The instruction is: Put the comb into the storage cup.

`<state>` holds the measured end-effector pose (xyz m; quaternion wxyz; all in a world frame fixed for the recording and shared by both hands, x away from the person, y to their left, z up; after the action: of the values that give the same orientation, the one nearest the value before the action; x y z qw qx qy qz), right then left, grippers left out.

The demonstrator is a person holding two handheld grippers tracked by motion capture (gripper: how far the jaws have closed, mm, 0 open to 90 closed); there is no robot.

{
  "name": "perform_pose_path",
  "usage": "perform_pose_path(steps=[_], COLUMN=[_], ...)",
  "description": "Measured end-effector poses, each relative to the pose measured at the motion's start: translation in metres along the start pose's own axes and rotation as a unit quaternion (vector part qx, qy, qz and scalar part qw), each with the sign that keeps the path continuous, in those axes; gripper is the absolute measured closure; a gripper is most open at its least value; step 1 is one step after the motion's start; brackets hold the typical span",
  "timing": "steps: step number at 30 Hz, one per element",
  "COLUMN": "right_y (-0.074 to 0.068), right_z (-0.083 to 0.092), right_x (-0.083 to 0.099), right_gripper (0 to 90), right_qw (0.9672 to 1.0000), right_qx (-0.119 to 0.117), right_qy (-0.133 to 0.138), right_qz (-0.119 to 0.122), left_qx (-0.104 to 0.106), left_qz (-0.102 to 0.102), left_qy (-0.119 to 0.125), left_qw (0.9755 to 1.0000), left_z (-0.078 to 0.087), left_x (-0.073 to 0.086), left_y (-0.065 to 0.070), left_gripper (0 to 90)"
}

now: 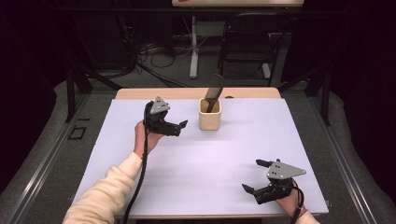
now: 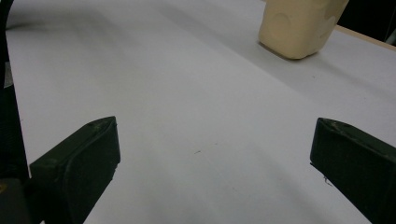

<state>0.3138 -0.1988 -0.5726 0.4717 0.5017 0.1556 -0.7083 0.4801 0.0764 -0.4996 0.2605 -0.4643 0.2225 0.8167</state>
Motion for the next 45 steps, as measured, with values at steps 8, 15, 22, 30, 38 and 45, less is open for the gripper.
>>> perform_pose_path(steps=[8,15,22,30,38,45], right_y=[0.0,0.0,0.001,0.001,0.001,0.0], right_z=[0.0,0.0,0.0,0.0,0.001,0.001], right_x=[0.0,0.001,0.002,0.002,0.002,0.001], right_gripper=[1.1,1.1,1.0,1.0,1.0,1.0], right_qw=[1.0,1.0,1.0,1.0,1.0,1.0], right_qx=[-0.002,-0.002,0.0,0.001,0.001,0.001], right_qy=[0.001,-0.004,-0.004,-0.003,-0.003,-0.003], right_qz=[-0.003,-0.002,-0.005,-0.006,-0.004,-0.003], left_qx=[-0.01,-0.014,-0.013,-0.021,-0.029,-0.028], left_qz=[0.007,0.023,0.021,0.023,0.035,0.052], left_qy=[-0.003,-0.003,-0.004,-0.003,-0.012,0.0], left_qw=[0.9999,0.9996,0.9997,0.9995,0.9989,0.9982], left_z=[0.015,0.023,0.034,0.046,0.058,0.072], left_x=[0.021,0.037,0.05,0.064,0.085,0.094], left_y=[-0.002,-0.006,-0.002,-0.001,-0.005,-0.008], left_gripper=[0.0,0.0,0.0,0.0,0.0,0.0])
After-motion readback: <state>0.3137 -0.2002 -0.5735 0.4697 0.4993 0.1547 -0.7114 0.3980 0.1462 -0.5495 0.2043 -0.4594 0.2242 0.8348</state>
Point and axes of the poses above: each handheld gripper's, and its own axes: z roughly backward along the jaws, x roughly out of its underside, y roughly to its right, the point moved 9 cm from there along -z, roughly forward along the jaws, and after that the axes turned 13 degrees about z, right-handed, at the moved point
